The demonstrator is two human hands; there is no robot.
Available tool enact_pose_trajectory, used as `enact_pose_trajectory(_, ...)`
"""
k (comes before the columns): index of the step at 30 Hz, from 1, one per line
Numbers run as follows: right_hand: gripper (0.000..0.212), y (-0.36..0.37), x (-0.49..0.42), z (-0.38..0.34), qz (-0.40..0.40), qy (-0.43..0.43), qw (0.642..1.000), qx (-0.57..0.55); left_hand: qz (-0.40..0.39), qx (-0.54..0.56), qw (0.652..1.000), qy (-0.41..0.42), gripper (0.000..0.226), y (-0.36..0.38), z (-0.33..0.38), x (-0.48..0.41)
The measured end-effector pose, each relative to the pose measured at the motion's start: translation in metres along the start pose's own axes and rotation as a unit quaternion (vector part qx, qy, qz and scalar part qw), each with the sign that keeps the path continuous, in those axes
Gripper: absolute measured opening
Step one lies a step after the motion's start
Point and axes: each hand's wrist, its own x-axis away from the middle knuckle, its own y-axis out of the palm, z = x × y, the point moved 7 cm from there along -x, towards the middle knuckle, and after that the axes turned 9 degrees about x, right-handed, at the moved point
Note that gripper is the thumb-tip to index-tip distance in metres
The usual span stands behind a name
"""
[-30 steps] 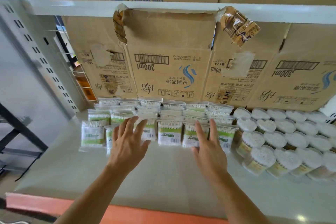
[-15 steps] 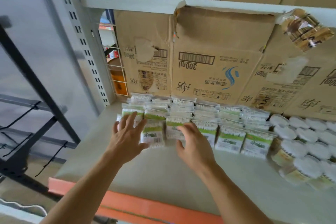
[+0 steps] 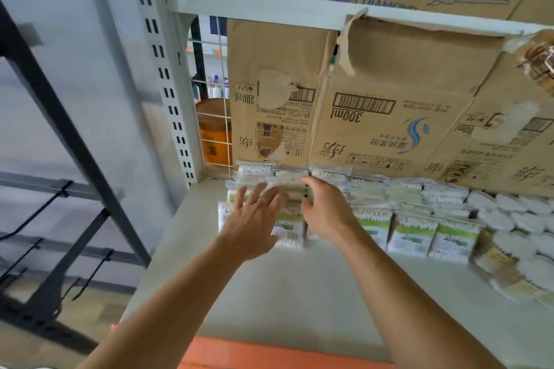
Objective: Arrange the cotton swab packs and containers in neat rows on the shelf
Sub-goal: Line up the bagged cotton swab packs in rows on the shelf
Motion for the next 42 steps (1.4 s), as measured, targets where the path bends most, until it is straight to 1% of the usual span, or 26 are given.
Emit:
enact_pose_trajectory(5,0.037,-0.002,-0.007,0.004,0.018,0.018,1.0,-0.014,0.042,0.008,0.999,0.006,0.09,0.0,-0.007,0.005)
enact_pose_trajectory(8,0.034,-0.006,-0.014,0.005,0.028,0.016,0.999,0.009,0.085,0.013,0.996,0.028,0.087,-0.003,-0.007,0.008)
enact_pose_trajectory(11,0.032,-0.007,-0.022,0.002,0.026,0.005,1.0,0.004,0.098,0.035,0.994,0.031,0.08,-0.004,-0.009,0.014)
enact_pose_trajectory(14,0.032,-0.007,-0.027,0.0,0.018,-0.009,1.0,-0.001,0.093,0.061,0.994,0.022,0.071,-0.003,-0.011,0.018)
enact_pose_trajectory(18,0.032,-0.007,-0.031,0.0,0.004,-0.014,1.0,0.0,0.095,0.078,0.992,0.004,0.066,-0.005,-0.011,0.018)
enact_pose_trajectory(20,0.036,-0.006,-0.033,0.0,-0.009,-0.023,1.0,-0.002,0.086,0.075,0.993,-0.005,0.067,-0.007,-0.011,0.015)
enact_pose_trajectory(23,0.044,0.001,-0.038,-0.003,-0.058,-0.035,0.998,0.02,0.062,0.054,0.996,-0.021,0.071,-0.007,-0.011,0.008)
enact_pose_trajectory(26,0.044,0.004,-0.039,-0.005,-0.076,-0.038,0.996,0.023,0.028,0.032,0.999,-0.03,0.075,-0.003,-0.008,0.0)
enact_pose_trajectory(30,0.043,0.002,-0.038,0.006,-0.068,-0.021,0.997,-0.04,0.002,0.01,1.0,-0.021,0.076,-0.001,-0.001,-0.007)
enact_pose_trajectory(35,0.038,0.001,-0.038,0.018,-0.042,-0.001,0.995,-0.09,0.01,0.009,1.0,-0.007,0.073,-0.003,0.003,-0.009)
enact_pose_trajectory(37,0.032,-0.003,-0.039,0.018,-0.016,0.0,0.996,-0.083,0.01,0.014,1.0,-0.007,0.071,-0.003,0.003,-0.008)
enact_pose_trajectory(40,0.024,-0.008,-0.045,0.012,0.025,-0.025,0.999,-0.038,0.013,0.018,1.0,-0.008,0.069,-0.002,0.002,-0.006)
enact_pose_trajectory(42,0.025,-0.008,-0.053,0.006,0.03,-0.036,0.999,-0.021,0.012,0.019,1.0,-0.008,0.071,-0.002,0.002,-0.005)
